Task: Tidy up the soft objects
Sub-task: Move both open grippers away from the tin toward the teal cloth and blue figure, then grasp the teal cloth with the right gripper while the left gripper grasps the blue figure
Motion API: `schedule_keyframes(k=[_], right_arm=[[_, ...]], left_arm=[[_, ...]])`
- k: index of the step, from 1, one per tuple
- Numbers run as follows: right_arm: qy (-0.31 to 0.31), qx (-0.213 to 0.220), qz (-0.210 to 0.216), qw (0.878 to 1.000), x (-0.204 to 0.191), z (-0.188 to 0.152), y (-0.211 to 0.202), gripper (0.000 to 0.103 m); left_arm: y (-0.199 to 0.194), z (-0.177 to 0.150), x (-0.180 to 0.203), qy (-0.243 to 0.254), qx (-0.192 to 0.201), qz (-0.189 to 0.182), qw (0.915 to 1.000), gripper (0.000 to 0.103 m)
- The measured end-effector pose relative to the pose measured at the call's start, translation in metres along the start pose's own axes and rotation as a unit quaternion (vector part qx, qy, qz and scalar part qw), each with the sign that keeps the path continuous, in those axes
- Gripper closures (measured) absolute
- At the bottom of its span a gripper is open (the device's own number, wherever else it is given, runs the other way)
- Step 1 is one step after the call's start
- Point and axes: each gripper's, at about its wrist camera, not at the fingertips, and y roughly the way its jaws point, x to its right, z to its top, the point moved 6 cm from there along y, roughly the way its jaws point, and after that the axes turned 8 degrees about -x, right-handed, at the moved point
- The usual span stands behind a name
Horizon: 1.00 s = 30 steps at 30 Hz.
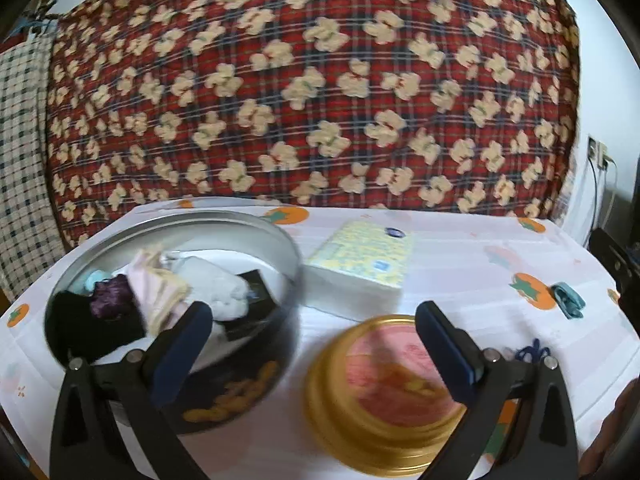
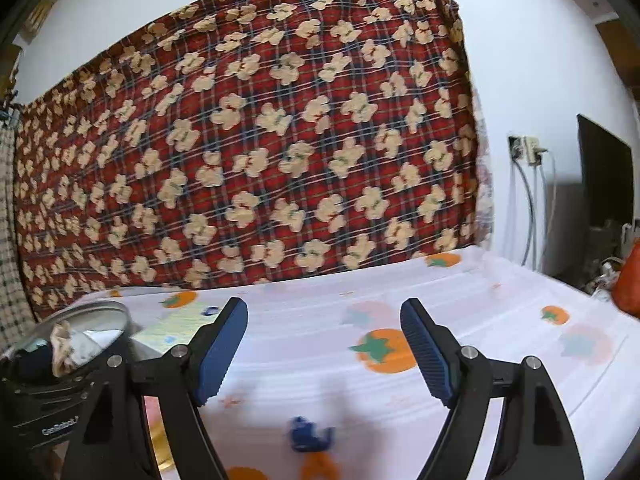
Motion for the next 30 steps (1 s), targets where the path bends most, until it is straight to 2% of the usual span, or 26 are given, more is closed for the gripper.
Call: schedule_keyframes(k=[8, 12, 16, 19, 21, 22, 24, 26, 28, 30], right_arm=[[0.034, -0.014, -0.032, 0.999, 0.057, 0.003, 0.006, 0.022], [0.03, -0.022, -0.045, 0.998, 0.076, 0.003, 0.008, 0.022], [0.033, -0.041, -0.049, 0.997, 0.093, 0.002, 0.013, 0.022], [0.047, -0.053, -0.053, 0.996, 0.111, 0.002, 0.015, 0.022], [0.064, -0.059, -0.046, 0.995, 0.121, 0.002, 0.016, 0.022], [0.068, -0.064, -0.046, 0.995, 0.126, 0.002, 0.017, 0.022], [0.071, -0.073, -0.048, 0.994, 0.135, 0.0, 0.019, 0.023], [0.075, -0.083, -0.045, 0.993, 0.141, 0.0, 0.022, 0.023], [0.079, -0.099, -0.045, 0.991, 0.149, -0.002, 0.026, 0.023], [0.083, -0.112, -0.042, 0.989, 0.155, -0.003, 0.03, 0.023]], left_arm=[[-0.004, -0.002, 0.046, 0.042, -0.004, -0.029, 0.9987, 0.0], [-0.006, -0.01, 0.076, 0.06, -0.029, -0.077, 0.9948, 0.001], [-0.007, -0.016, 0.115, 0.094, -0.05, -0.105, 0.9887, 0.001], [-0.004, -0.025, 0.147, 0.112, -0.088, -0.141, 0.9798, 0.008], [0.002, -0.035, 0.17, 0.123, -0.127, -0.167, 0.97, 0.015], [0.004, -0.04, 0.179, 0.131, -0.142, -0.169, 0.9665, 0.017], [0.017, -0.05, 0.194, 0.144, -0.174, -0.158, 0.9614, 0.03], [0.03, -0.06, 0.2, 0.136, -0.212, -0.158, 0.9548, 0.035], [0.033, -0.061, 0.203, 0.133, -0.206, -0.15, 0.9578, 0.035], [0.037, -0.064, 0.207, 0.133, -0.217, -0.151, 0.955, 0.037]])
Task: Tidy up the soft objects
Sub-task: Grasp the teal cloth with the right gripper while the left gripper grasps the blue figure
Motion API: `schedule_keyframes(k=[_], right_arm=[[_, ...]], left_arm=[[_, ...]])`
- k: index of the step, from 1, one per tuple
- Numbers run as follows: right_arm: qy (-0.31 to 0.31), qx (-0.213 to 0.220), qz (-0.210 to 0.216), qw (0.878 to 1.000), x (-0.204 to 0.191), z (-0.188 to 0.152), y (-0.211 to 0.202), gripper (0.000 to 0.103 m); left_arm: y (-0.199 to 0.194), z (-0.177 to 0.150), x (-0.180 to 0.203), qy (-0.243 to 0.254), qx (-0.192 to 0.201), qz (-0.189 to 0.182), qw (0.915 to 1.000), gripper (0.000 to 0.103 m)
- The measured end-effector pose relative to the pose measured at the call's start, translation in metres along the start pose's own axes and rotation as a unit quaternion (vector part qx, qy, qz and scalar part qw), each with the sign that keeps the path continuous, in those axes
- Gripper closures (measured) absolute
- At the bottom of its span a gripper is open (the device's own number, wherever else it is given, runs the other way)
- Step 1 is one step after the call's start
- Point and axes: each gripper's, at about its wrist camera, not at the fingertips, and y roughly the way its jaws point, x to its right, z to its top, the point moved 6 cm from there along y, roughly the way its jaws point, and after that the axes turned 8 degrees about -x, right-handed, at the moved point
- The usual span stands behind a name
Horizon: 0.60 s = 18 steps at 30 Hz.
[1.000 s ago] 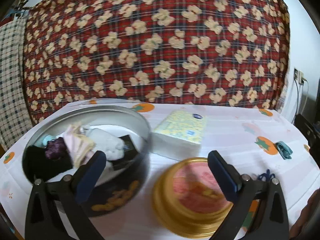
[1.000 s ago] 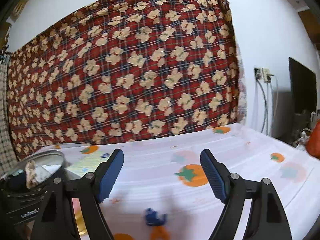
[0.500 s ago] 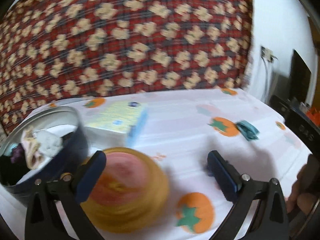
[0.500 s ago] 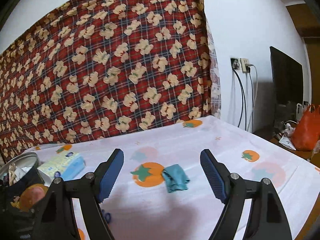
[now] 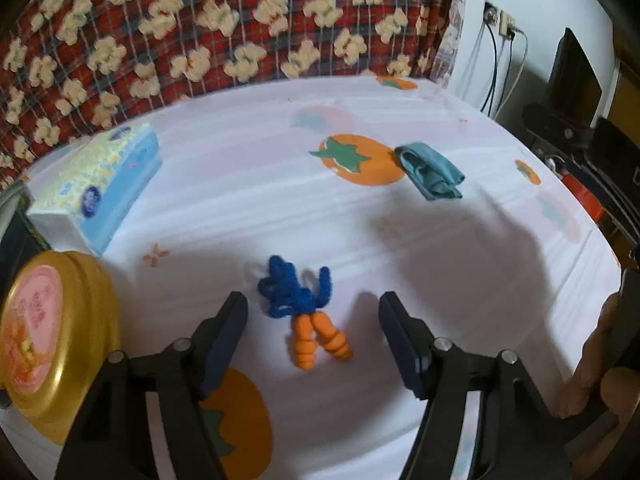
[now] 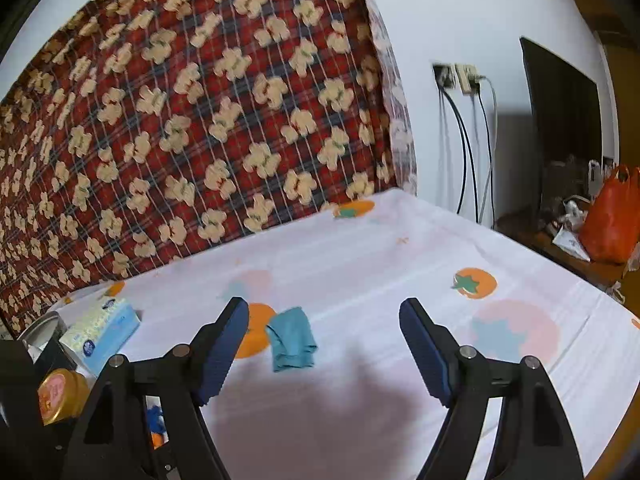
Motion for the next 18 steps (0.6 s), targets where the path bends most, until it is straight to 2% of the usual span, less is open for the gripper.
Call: schedule_keyframes(k=[2, 4, 5, 8, 11, 15, 18], right_arm=[[0.008, -0.008, 0.008, 1.0, 0.005, 0.0, 0.002, 0.023], [0.015, -0.015, 0.014, 1.0, 0.008, 0.0, 0.006, 0.023], [0.019, -0.021, 0.018, 0.999, 0.009, -0.001, 0.008, 0.023], [0.026, -0.04, 0.031, 0.998, 0.01, -0.001, 0.018, 0.023], [0.028, -0.074, 0.04, 0.996, 0.01, -0.003, 0.033, 0.023], [0.019, -0.114, 0.033, 0.993, 0.006, -0.004, 0.055, 0.023], [-0.003, -0.134, 0.03, 0.991, -0.003, 0.0, 0.072, 0.023]], left_arm=[[0.004, 0.0, 0.002, 0.003, 0.002, 0.01, 0.9999, 0.039], [0.005, 0.001, 0.004, 0.003, 0.002, 0.007, 1.0, 0.046], [0.005, 0.001, 0.005, 0.004, 0.002, 0.003, 1.0, 0.053], [0.004, 0.009, 0.003, 0.001, 0.002, -0.018, 0.9998, 0.089], [0.006, 0.021, -0.006, -0.006, 0.003, -0.035, 0.9994, 0.093], [0.012, 0.039, -0.014, -0.022, 0.011, -0.058, 0.998, 0.093], [0.016, 0.057, -0.019, -0.022, 0.03, -0.05, 0.998, 0.093]])
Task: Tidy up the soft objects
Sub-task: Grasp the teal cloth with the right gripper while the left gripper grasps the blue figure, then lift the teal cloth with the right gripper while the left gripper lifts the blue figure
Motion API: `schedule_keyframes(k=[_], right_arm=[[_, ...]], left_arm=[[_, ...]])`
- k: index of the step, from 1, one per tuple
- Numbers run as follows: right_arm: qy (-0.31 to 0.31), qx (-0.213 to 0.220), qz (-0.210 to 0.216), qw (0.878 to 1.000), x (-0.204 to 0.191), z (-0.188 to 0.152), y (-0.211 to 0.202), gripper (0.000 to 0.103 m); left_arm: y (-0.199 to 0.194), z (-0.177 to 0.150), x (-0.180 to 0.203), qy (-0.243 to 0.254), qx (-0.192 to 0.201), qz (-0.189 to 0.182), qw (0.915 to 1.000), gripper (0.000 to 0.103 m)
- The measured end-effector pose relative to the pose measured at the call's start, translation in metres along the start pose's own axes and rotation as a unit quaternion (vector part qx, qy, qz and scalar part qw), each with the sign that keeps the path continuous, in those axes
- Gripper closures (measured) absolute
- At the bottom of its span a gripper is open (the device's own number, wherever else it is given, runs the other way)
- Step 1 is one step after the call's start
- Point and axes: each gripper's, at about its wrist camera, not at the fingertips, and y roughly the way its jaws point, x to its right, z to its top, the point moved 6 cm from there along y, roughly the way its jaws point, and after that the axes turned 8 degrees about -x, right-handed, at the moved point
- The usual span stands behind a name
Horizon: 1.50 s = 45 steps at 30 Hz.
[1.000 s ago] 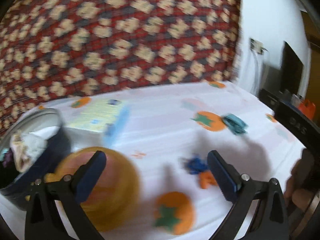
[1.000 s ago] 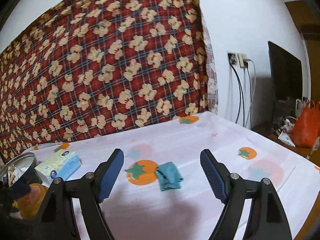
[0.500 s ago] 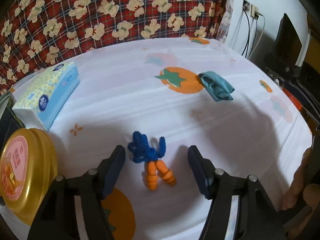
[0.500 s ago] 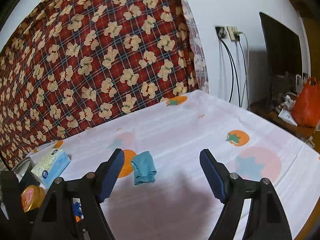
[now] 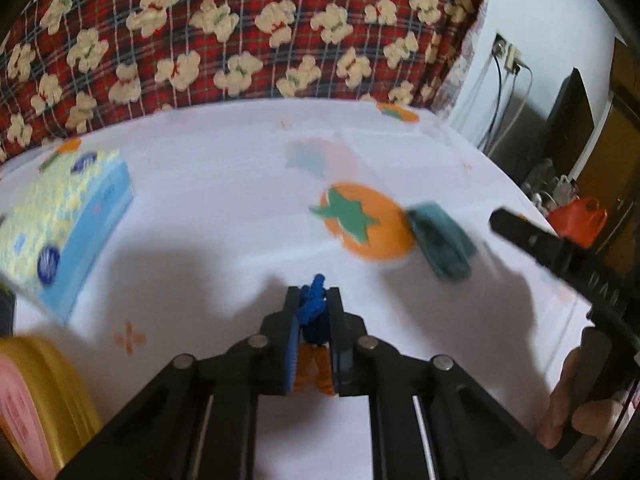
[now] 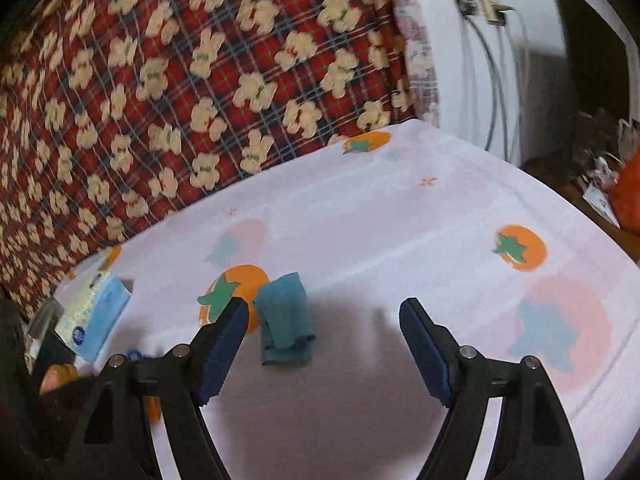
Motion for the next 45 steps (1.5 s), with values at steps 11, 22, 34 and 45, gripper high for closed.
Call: schedule_keyframes(k=[11, 22, 34, 45], right_arm=[[-0.069, -0.082, -0.015, 0.994, -0.03, 0.003, 0.057, 0.052], [-0.053, -0.063, -0.022, 0.996, -0.024, -0.001, 0.044, 0.086], [0.04, 0.056, 0.042, 0.997, -0.033, -0.013, -0.01, 0.086], [0.03, 0.142, 0.022, 0.989, -0.058, -0.027, -0.05, 0.086]], left_arm=[[0.019, 0.012, -0.017, -0.037, -0.023, -0.023, 0.9988, 0.093], [0.019, 0.013, -0.017, -0.033, -0.024, -0.017, 0.999, 0.092], [-0.008, 0.018, -0.021, -0.049, 0.042, -0.04, 0.9971, 0.093], [-0.042, -0.002, -0.029, -0.018, 0.087, -0.009, 0.996, 0.093]])
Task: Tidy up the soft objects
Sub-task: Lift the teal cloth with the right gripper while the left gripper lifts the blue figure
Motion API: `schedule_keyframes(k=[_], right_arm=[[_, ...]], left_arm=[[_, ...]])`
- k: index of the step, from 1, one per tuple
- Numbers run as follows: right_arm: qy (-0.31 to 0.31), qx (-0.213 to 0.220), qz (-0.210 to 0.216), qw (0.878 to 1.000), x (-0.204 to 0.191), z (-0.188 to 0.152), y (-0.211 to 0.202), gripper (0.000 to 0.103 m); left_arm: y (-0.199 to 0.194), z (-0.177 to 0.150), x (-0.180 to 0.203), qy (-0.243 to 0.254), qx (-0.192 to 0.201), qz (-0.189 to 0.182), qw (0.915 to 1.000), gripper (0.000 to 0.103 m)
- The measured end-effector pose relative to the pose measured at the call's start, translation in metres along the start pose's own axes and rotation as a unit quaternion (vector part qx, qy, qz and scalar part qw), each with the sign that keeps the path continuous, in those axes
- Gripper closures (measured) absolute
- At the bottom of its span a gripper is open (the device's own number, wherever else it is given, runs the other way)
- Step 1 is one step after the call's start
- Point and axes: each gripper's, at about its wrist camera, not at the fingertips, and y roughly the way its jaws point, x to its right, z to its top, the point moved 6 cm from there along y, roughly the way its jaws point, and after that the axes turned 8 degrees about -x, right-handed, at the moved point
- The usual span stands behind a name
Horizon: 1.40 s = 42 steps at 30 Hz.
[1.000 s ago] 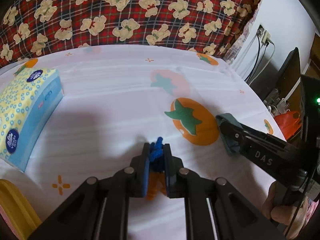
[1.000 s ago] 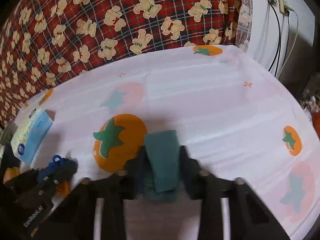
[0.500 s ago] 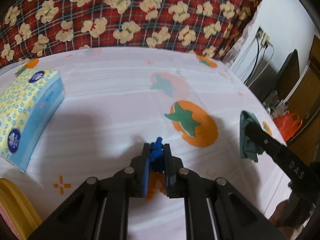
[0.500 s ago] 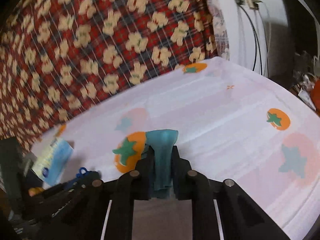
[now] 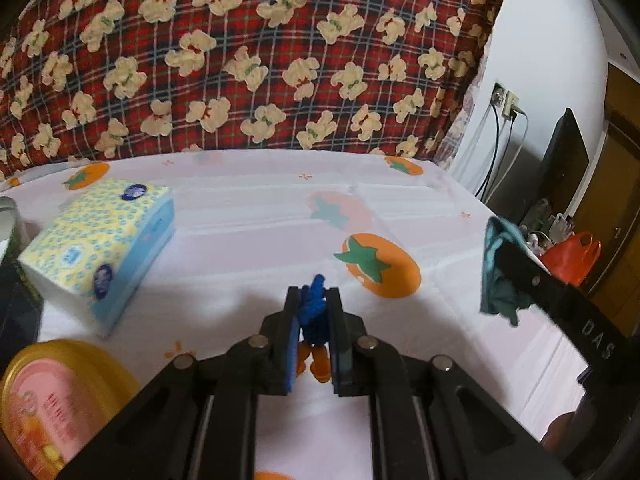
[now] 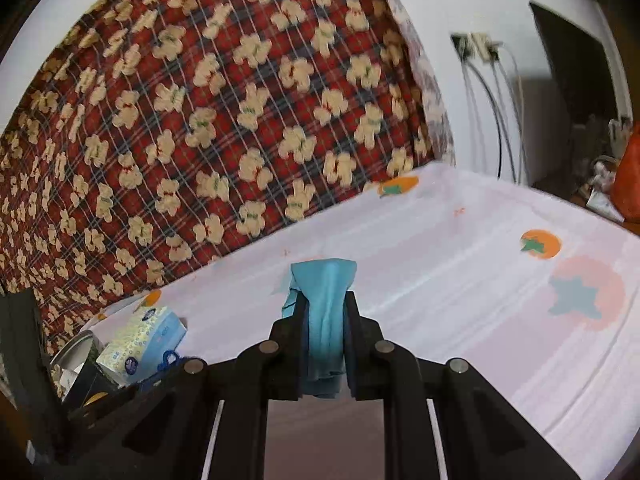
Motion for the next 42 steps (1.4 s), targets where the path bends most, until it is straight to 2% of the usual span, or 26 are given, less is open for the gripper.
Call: schedule_keyframes(k=[4, 12, 24, 35, 42], right_arm=[[-0.021, 0.023, -0.008, 0.999, -0.014, -0.003, -0.011, 0.086], [-0.037, 0.014, -0.003, 0.999, -0.032, -0.015, -0.016, 0.086], [-0.069, 0.036, 0.001, 0.997, -0.063, -0.026, -0.028, 0.086], [-0.084, 0.05, -0.013, 0.995, -0.07, -0.028, -0.033, 0.086], [-0.086, 0.054, -0.006, 0.995, -0.071, -0.028, -0.035, 0.086]], left_arm=[[-0.014, -0.007, -0.007, 0.004, 0.018, 0.01, 0.9998, 0.093], [-0.028, -0.015, -0.02, 0.002, 0.028, 0.03, 0.9991, 0.093], [-0.049, -0.022, -0.038, 0.008, 0.049, 0.066, 0.9966, 0.093], [-0.046, -0.024, -0.034, 0.019, 0.041, 0.06, 0.9972, 0.093], [-0.046, -0.024, -0.033, 0.02, 0.047, 0.058, 0.997, 0.093]])
